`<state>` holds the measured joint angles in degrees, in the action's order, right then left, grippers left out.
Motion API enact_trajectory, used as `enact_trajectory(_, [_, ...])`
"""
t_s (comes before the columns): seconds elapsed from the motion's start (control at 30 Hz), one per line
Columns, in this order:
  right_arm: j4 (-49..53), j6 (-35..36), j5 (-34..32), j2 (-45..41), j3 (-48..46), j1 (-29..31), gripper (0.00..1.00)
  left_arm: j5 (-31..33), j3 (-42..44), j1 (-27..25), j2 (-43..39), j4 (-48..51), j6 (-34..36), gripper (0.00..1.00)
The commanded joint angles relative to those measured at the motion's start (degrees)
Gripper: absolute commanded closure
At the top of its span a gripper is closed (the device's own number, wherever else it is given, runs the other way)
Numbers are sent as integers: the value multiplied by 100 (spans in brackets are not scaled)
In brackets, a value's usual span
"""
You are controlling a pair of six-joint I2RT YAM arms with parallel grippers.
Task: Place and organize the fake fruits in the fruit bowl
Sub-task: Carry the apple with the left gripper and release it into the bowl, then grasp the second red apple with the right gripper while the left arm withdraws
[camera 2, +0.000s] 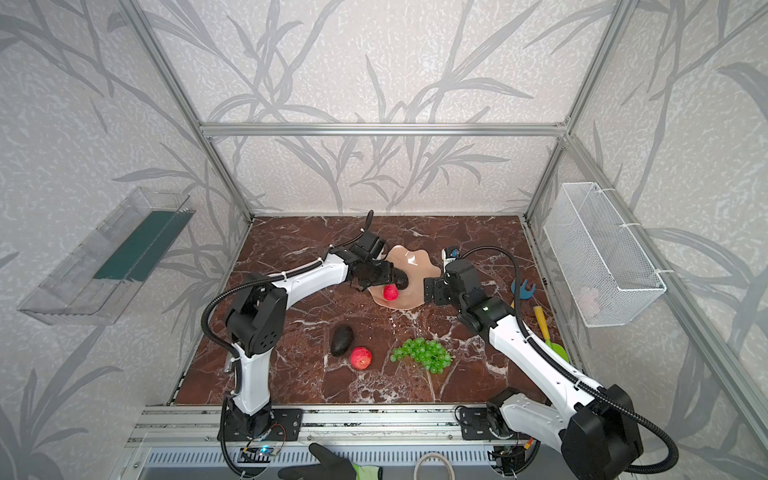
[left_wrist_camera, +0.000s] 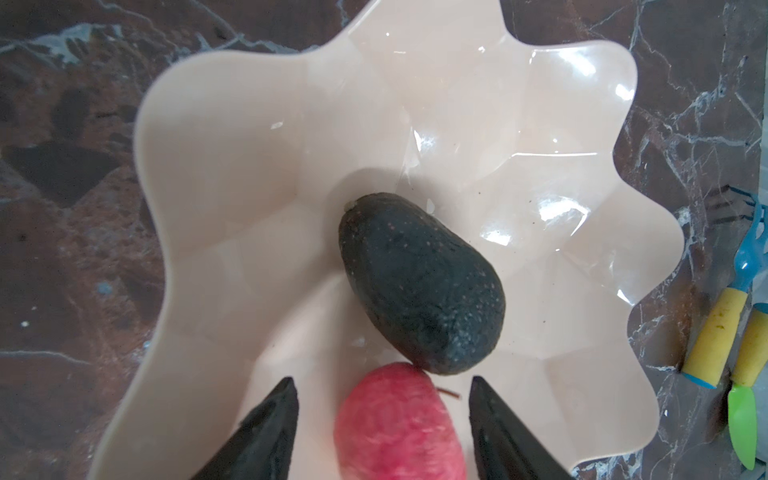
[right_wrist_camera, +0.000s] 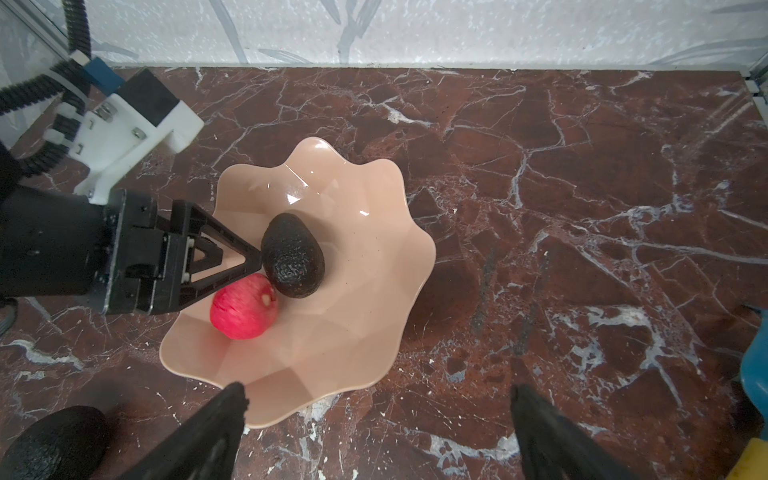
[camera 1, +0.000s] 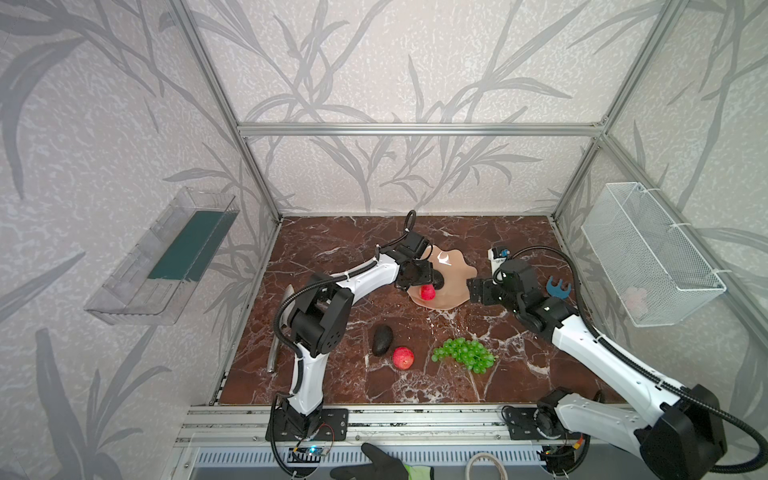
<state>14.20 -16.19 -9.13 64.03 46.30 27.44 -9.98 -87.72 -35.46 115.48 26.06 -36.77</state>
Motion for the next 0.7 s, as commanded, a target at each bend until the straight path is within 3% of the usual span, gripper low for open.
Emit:
enact_trajectory(0.0, [102, 71, -5, -95, -12, -22, 2, 120, -9, -15, -256, 62, -57, 32])
enact_trajectory(0.3, [218, 132, 984, 103, 84, 255, 5, 828, 627, 257, -1656, -225, 125, 28])
enact_trajectory(0.53, [146, -327, 726, 807, 258, 1983, 6, 2032, 2364, 858, -3730, -1077, 421, 18])
enact_trajectory(0.67, [290, -633, 662, 1526, 625, 2884, 6, 2241, 3309, 1437, -4625, -1193, 400, 11])
